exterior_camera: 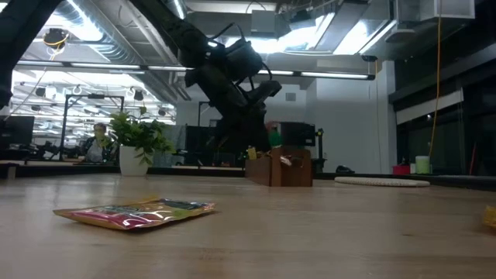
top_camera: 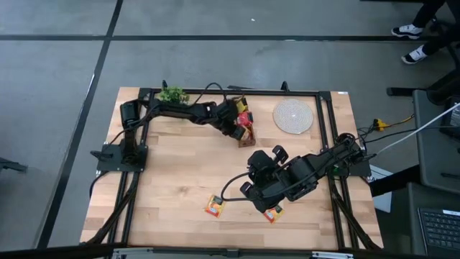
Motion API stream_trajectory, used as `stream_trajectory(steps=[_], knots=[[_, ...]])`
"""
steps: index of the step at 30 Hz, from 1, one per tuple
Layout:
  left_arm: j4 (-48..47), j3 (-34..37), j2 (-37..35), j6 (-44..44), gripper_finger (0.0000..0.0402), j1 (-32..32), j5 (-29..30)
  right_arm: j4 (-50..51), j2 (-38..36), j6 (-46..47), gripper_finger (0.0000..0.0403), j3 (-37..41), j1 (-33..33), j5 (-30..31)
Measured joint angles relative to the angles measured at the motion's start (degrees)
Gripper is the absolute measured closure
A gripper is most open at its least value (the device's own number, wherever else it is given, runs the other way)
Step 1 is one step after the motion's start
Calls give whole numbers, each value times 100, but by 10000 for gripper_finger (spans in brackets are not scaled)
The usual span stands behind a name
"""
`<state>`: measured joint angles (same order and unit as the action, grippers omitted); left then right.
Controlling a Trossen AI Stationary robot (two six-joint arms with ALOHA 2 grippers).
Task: Pick & Place Tea
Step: Adjust the orange tea bags in the wooden organizer
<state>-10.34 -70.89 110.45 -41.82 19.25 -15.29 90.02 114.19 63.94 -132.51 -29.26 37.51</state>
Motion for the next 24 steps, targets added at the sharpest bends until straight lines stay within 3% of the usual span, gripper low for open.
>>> stream_trajectory(steps=[13, 24], knots=[[-633, -906, -7, 49, 399, 22, 155, 0, 0, -15, 321, 0, 0, 18], [-1635, -1292, -27, -758, 399, -484, 1392, 0, -31, -5, 321, 4, 0, 5]])
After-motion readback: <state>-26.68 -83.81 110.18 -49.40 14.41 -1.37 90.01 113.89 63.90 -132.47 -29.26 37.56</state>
